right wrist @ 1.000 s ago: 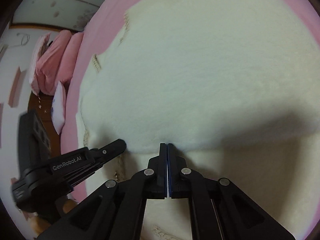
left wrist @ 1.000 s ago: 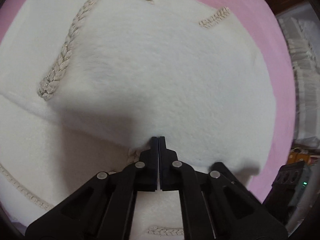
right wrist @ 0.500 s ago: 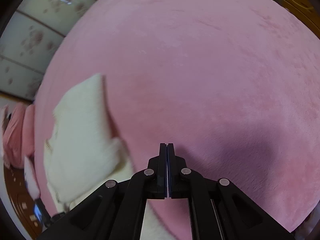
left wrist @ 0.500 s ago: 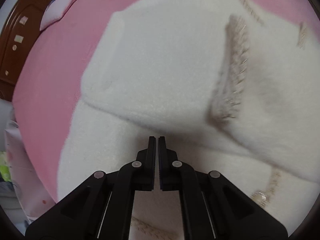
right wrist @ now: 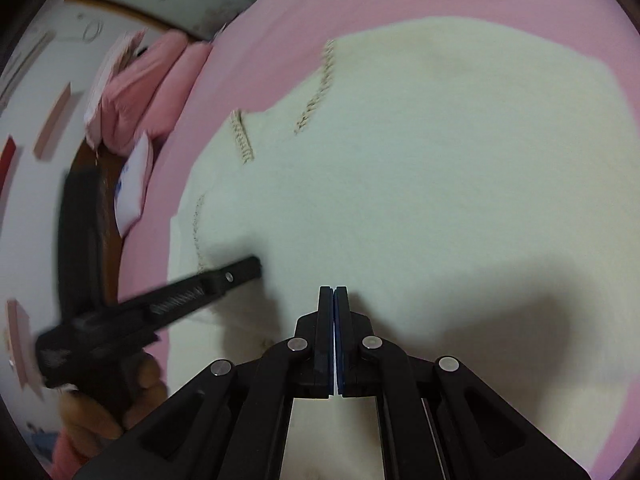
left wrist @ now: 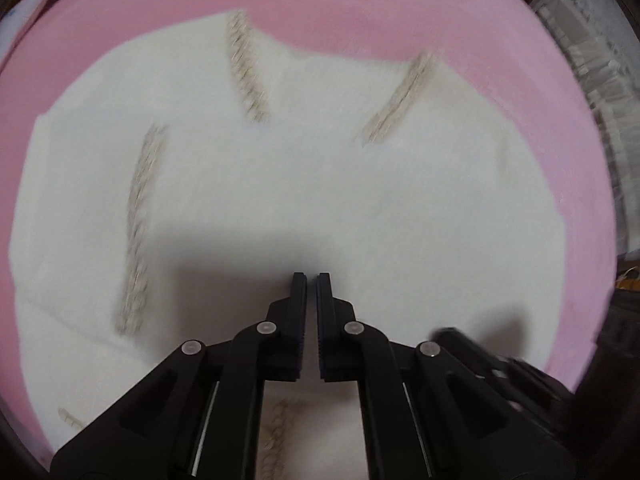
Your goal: Fold large clothes
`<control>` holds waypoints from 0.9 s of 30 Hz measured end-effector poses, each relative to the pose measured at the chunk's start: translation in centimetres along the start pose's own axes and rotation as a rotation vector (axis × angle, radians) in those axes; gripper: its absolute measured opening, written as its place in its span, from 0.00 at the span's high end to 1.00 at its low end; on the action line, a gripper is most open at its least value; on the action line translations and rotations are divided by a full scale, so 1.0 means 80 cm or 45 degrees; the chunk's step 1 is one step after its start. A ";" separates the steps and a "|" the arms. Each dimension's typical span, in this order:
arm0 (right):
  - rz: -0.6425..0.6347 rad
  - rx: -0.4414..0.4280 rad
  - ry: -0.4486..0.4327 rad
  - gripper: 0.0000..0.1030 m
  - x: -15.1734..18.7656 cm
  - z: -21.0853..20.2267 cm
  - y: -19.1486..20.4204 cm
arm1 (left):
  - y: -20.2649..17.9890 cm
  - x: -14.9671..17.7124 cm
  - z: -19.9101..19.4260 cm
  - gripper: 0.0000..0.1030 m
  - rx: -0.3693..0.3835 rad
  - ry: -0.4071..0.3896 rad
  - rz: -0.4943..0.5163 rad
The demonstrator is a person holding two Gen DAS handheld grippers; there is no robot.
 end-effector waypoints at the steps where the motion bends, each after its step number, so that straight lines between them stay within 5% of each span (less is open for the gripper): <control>1: -0.024 -0.004 0.008 1.00 -0.002 0.005 -0.001 | 0.000 -0.013 0.000 0.99 0.008 -0.017 0.008; 7: 0.062 0.110 0.020 1.00 -0.105 -0.007 -0.048 | 0.026 -0.060 0.024 0.99 -0.153 -0.023 0.069; 10: 0.179 0.204 -0.042 1.00 -0.116 -0.041 -0.112 | 0.058 -0.066 0.018 0.99 -0.470 -0.099 0.032; 13: 0.327 0.342 -0.154 1.00 -0.114 -0.078 -0.186 | 0.085 -0.071 0.020 0.99 -0.367 -0.110 -0.083; 17: 0.558 0.122 -0.129 1.00 -0.087 -0.095 -0.259 | 0.061 -0.078 0.039 0.99 -0.478 -0.050 0.049; 21: 0.605 0.131 -0.121 0.99 -0.059 -0.114 -0.269 | 0.045 -0.068 0.051 0.99 -0.552 -0.038 0.143; 27: 0.566 0.163 -0.032 1.00 0.003 -0.150 -0.265 | 0.058 -0.008 0.014 0.99 -0.450 -0.030 0.075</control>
Point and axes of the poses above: each gripper's, at about its wrist camera, not at the fingertips, and z roughly the way its jaws point, y to its left, x to its underside, the point moved 1 cm from there along z, roughly the way its jaws point, and after that the axes turned 14 degrees about x, right-handed, at the moved point
